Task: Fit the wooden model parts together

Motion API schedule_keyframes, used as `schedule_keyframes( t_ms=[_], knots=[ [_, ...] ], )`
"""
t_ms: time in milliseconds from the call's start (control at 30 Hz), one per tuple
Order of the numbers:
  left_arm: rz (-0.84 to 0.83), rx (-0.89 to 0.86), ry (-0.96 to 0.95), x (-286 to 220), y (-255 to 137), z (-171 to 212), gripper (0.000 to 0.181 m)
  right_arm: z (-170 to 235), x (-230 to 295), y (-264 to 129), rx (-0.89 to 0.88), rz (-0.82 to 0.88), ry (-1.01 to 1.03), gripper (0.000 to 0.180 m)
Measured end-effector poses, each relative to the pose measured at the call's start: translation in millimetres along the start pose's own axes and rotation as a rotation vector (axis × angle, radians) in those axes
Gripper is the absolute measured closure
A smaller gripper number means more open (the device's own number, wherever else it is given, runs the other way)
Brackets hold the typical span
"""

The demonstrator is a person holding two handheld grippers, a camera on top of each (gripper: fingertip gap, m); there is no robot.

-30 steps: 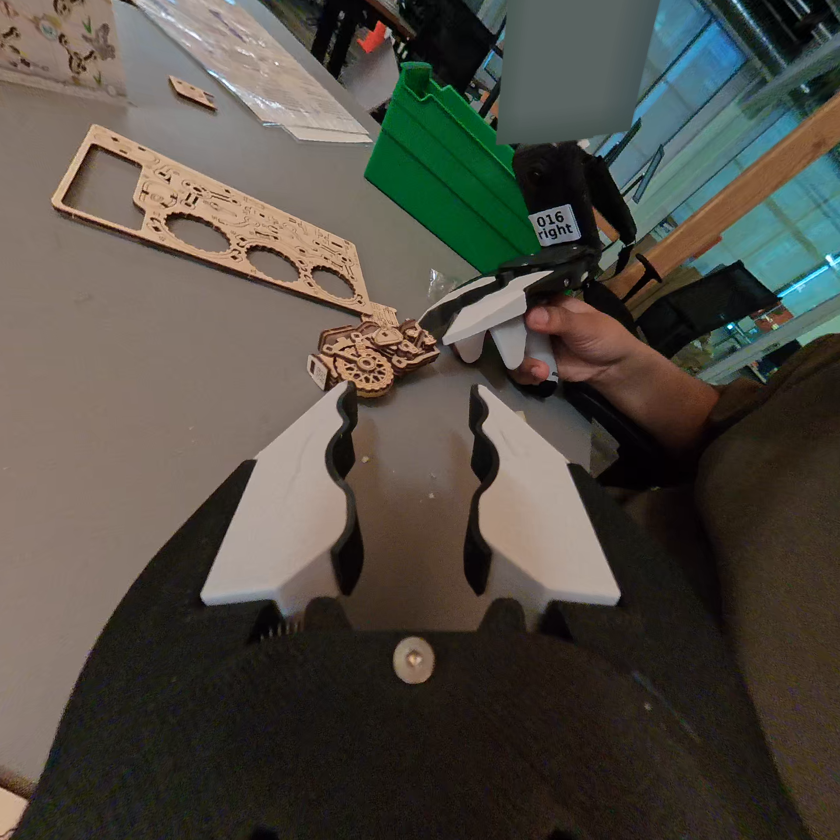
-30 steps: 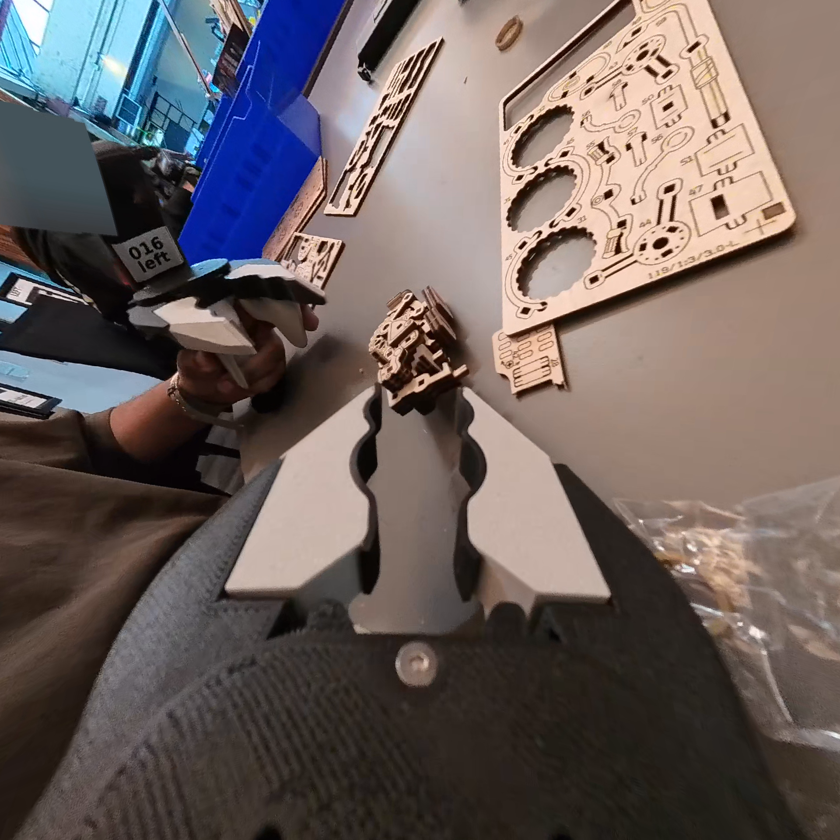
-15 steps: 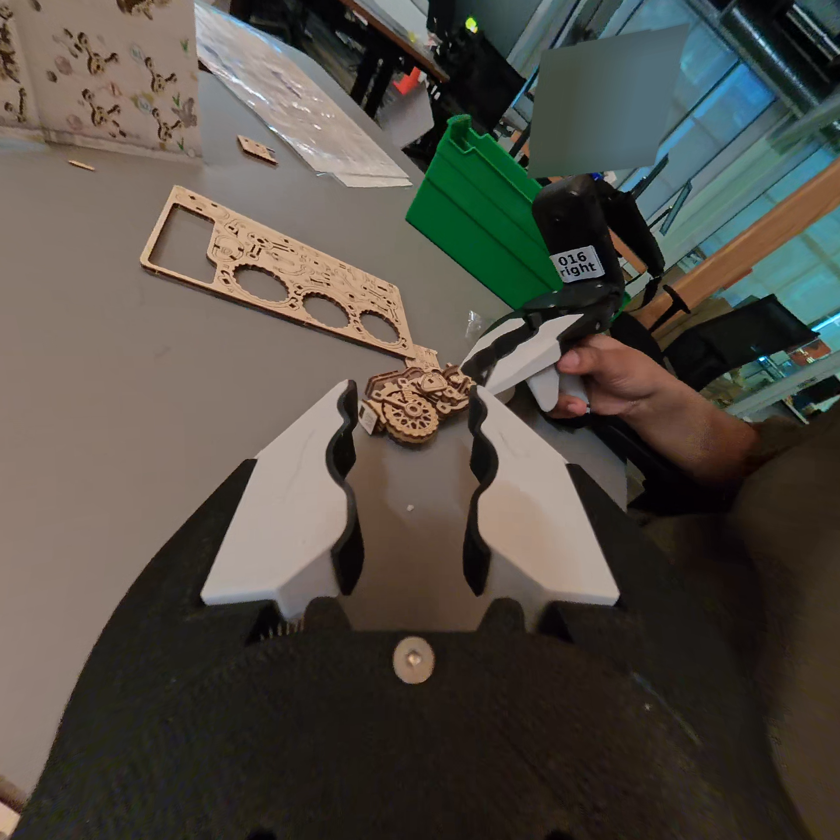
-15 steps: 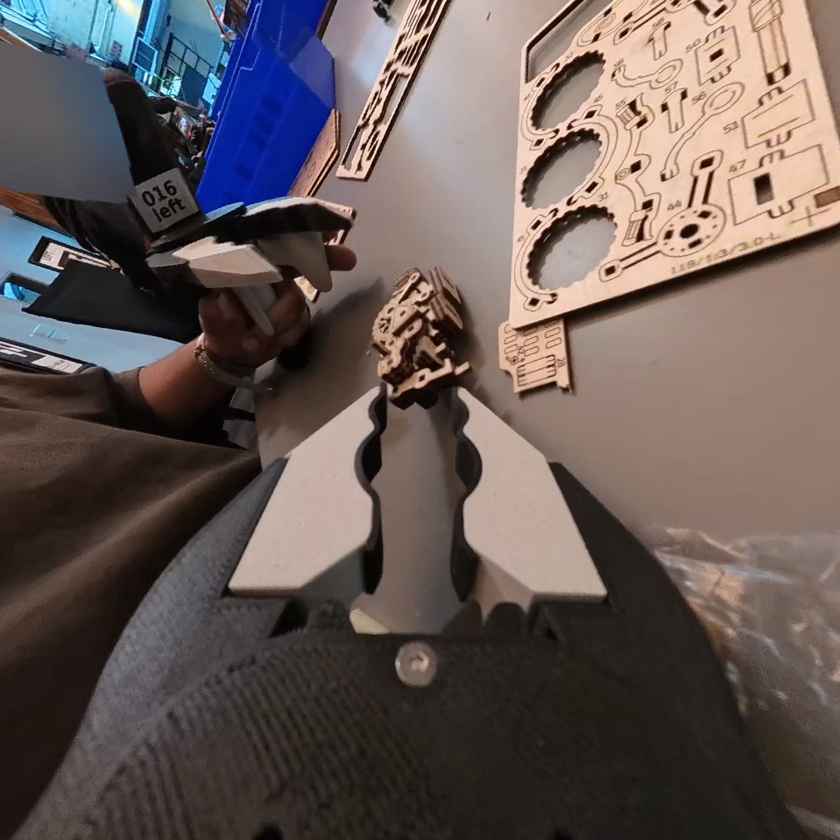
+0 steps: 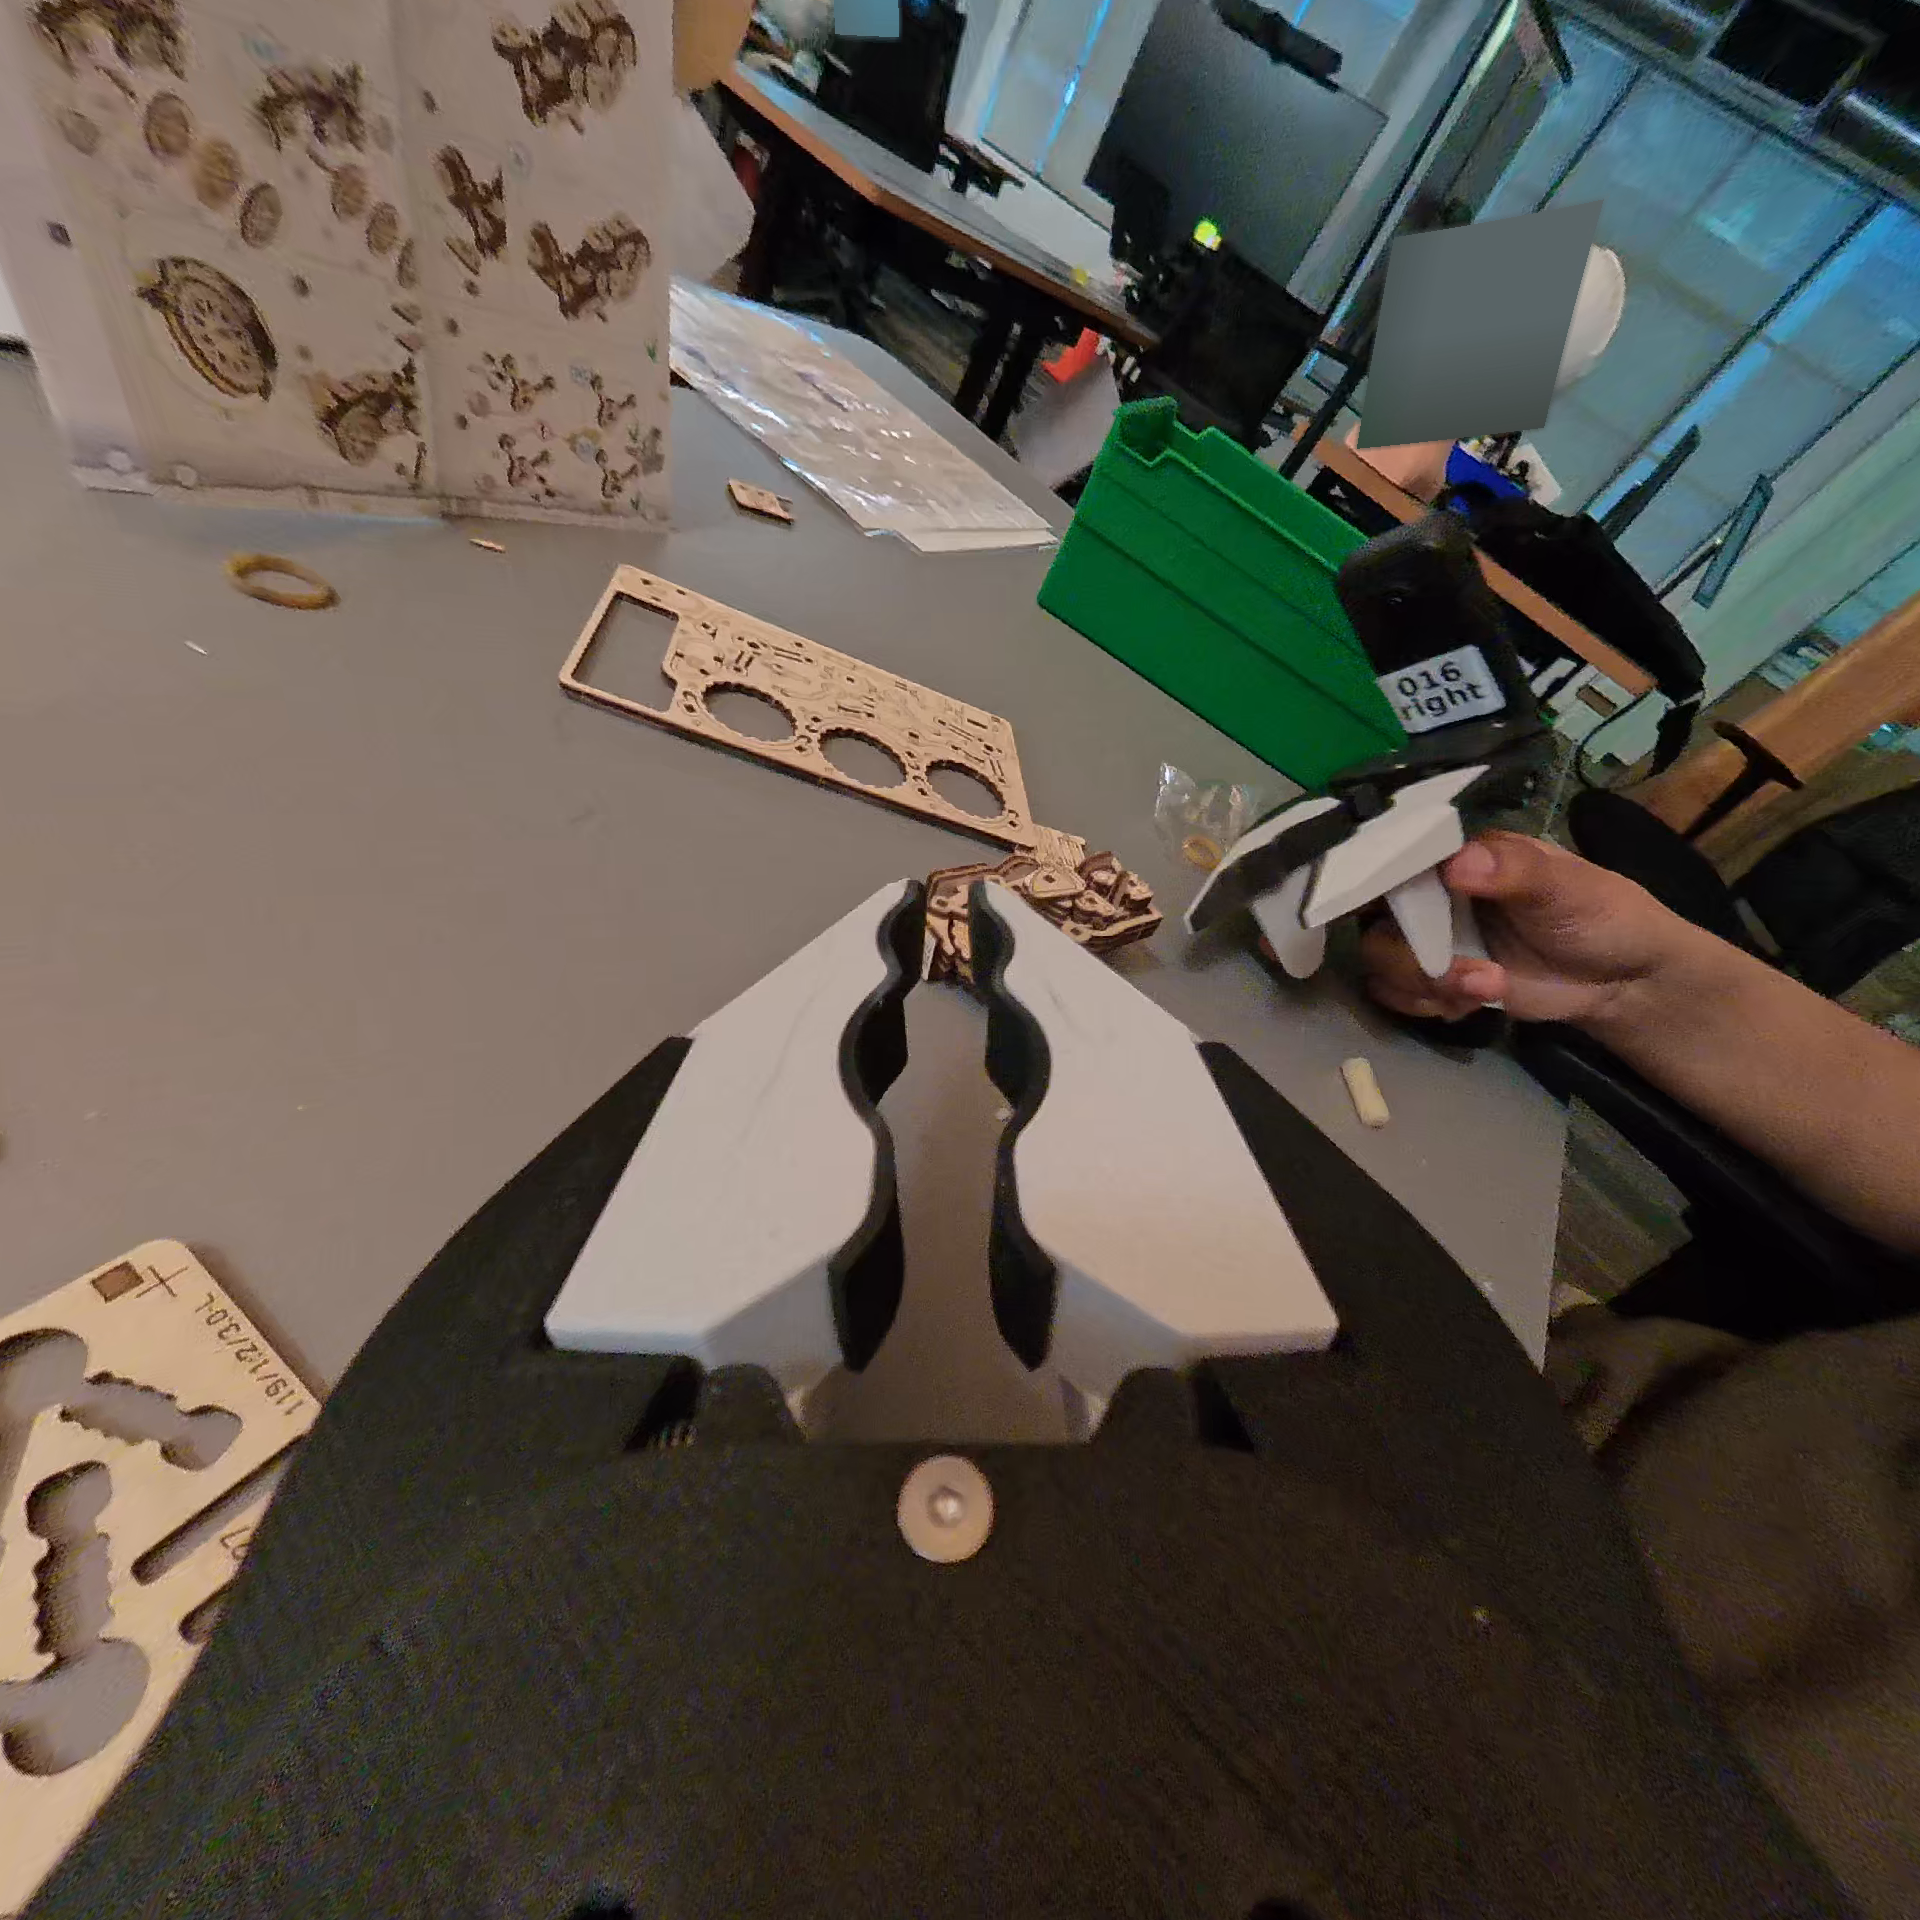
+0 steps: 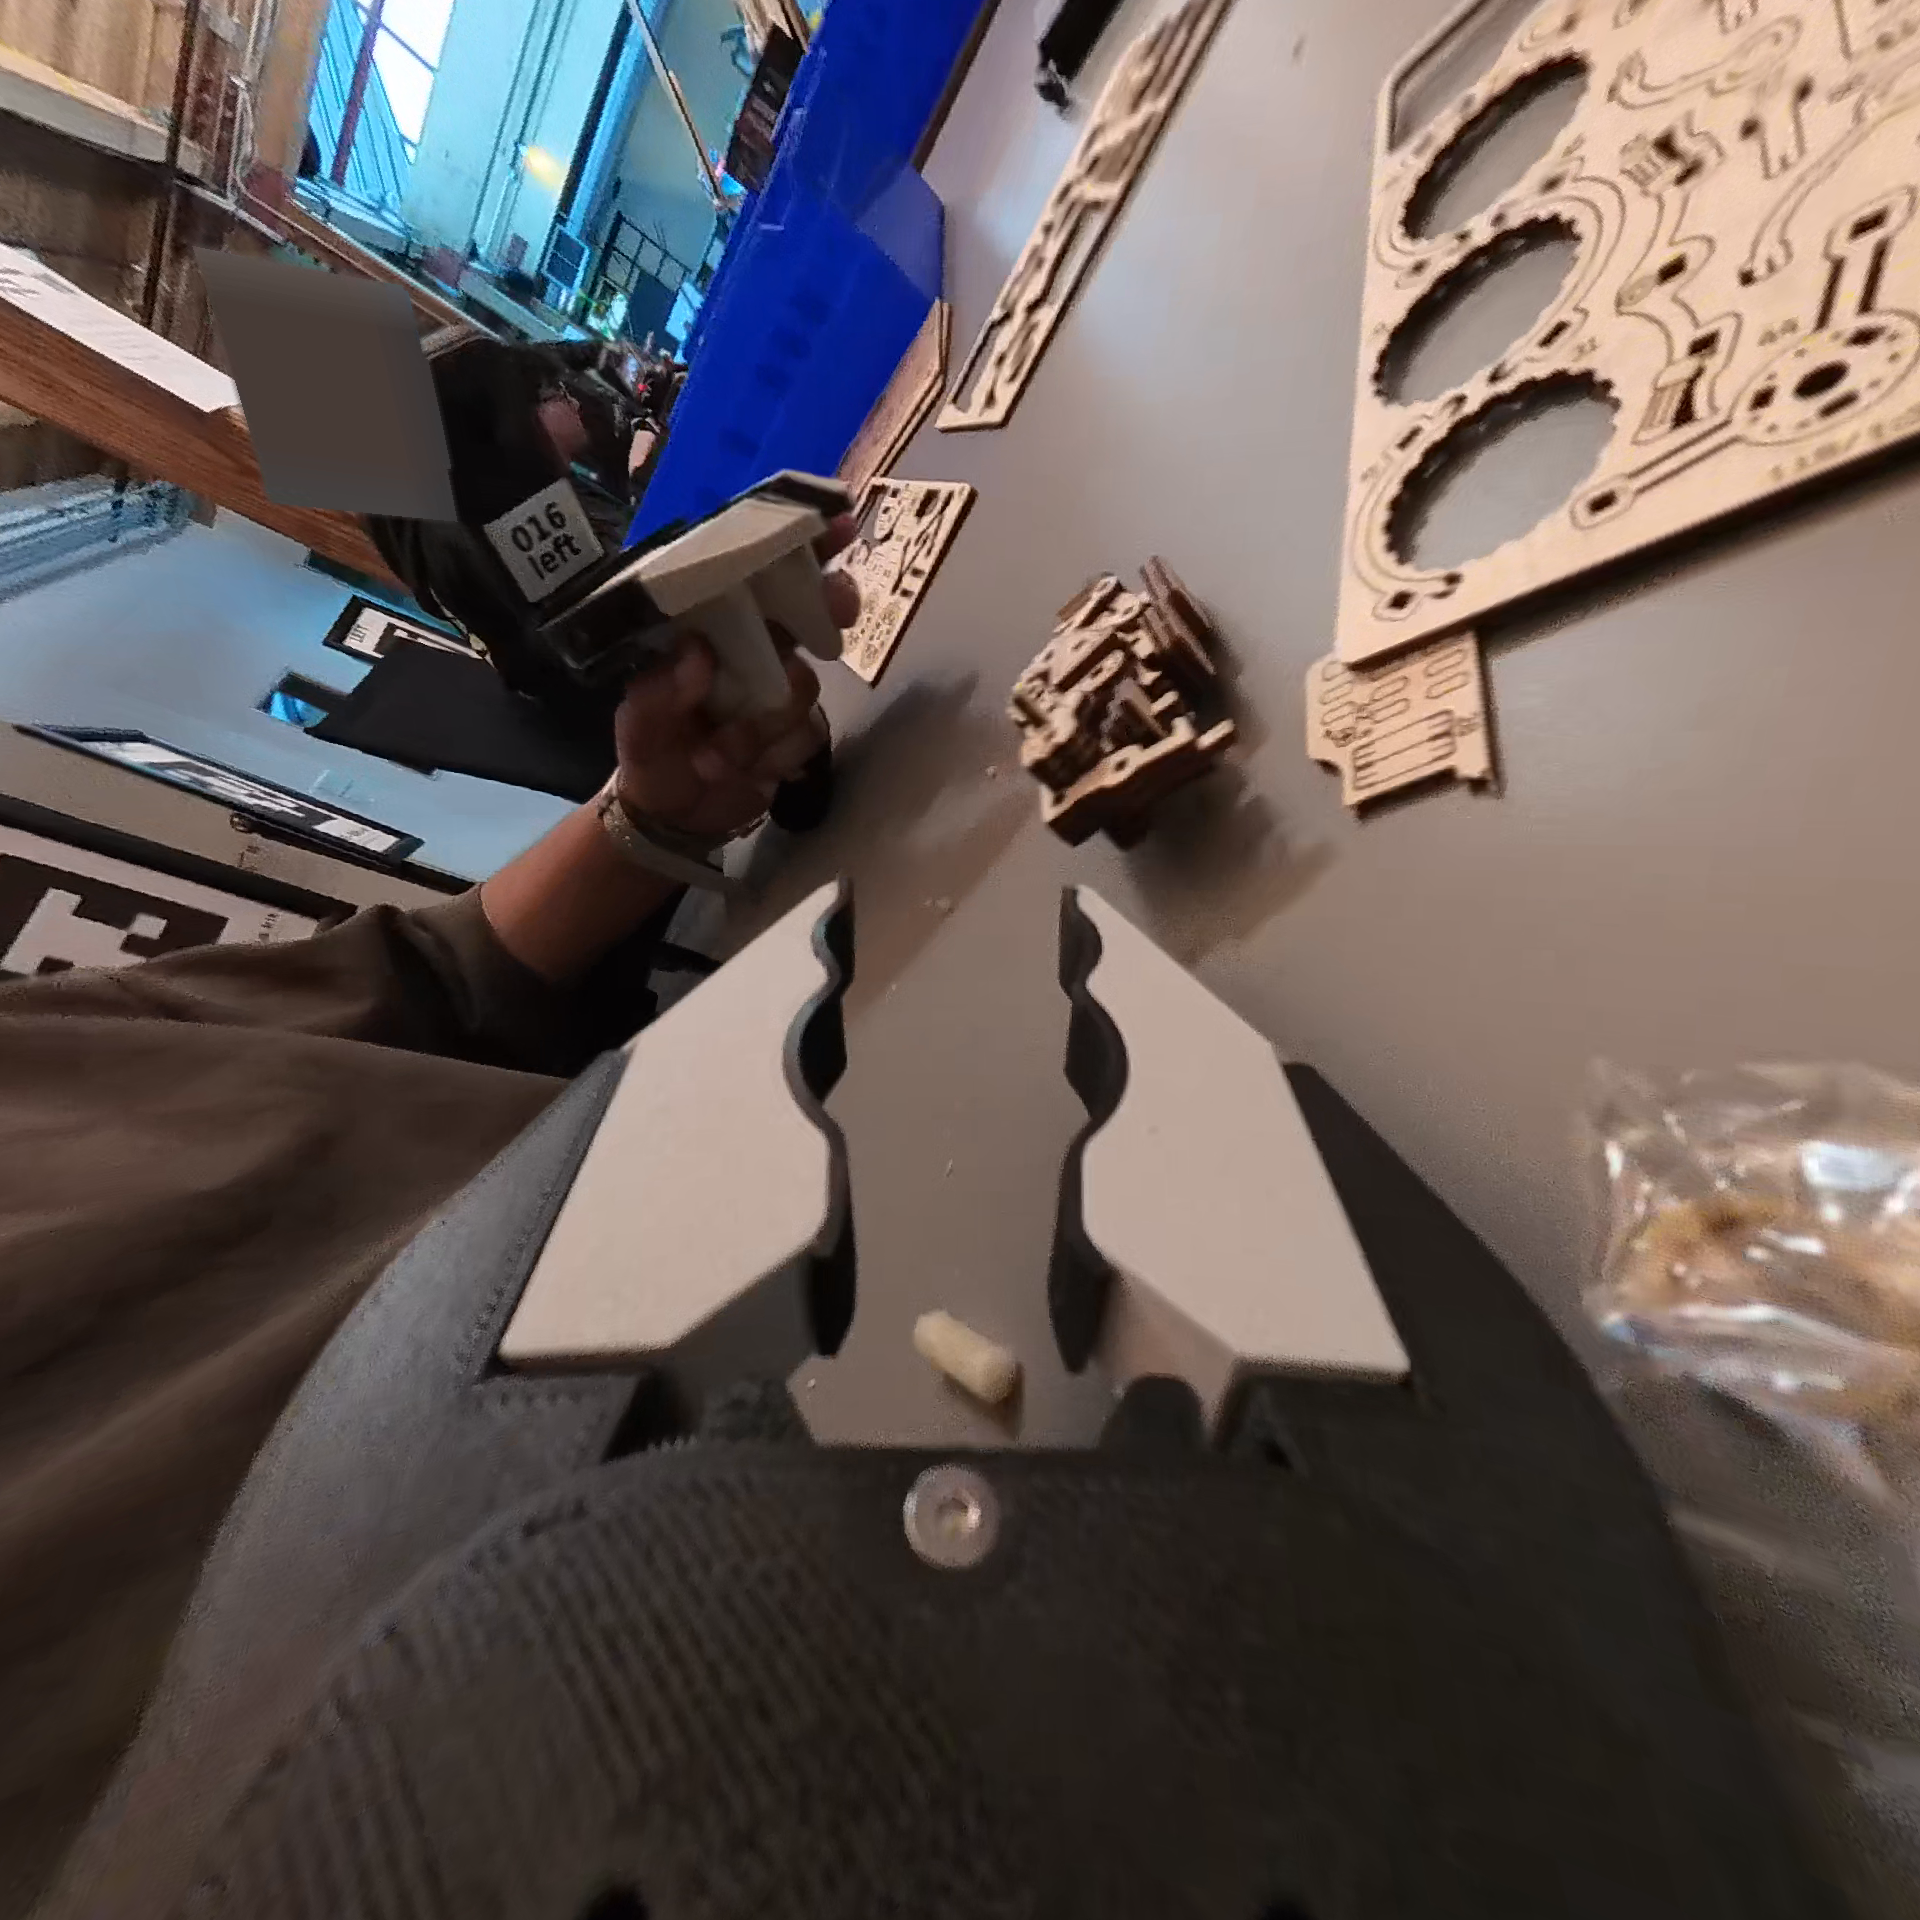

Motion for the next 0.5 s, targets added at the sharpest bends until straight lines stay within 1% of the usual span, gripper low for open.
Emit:
schedule_keyframes(
  t_ms=[100, 167, 233, 267, 300, 400, 500],
  knots=[
    [-0.015, -0.028, 0.060, -3, -1, -3, 0.181, -6, 15, -5, -0.044, 0.010, -0.100, 0.145],
    [-0.002, -0.024, 0.097, -7, 1, -2, 0.179, -11, 19, -5, -0.050, 0.051, -0.195, 0.150],
    [0.021, -0.015, 0.087, -10, 3, -1, 0.175, -15, 21, -6, -0.048, 0.109, -0.292, 0.151],
    [0.033, -0.012, 0.066, -10, 3, -1, 0.169, -18, 21, -7, -0.056, 0.138, -0.347, 0.151],
    [0.039, -0.007, 0.043, -10, 4, 0, 0.158, -24, 23, -8, -0.069, 0.166, -0.406, 0.150],
    [0.027, 0.022, -0.006, -4, 9, 1, 0.112, -43, 28, -11, -0.126, 0.213, -0.565, 0.151],
    [0.003, -0.008, -0.026, -1, 18, -5, 0.086, -56, 29, -13, -0.153, 0.225, -0.639, 0.152]
  ],
)
Point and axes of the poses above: each gripper's, where its closed fingertips meet, y out along the fingers, z out of its underside, x = y × z across the jaws, the point moved 2 cm from there along -y, back along the fingers, and after that the axes turned 13 degrees about -z, right-handed, at the moved point
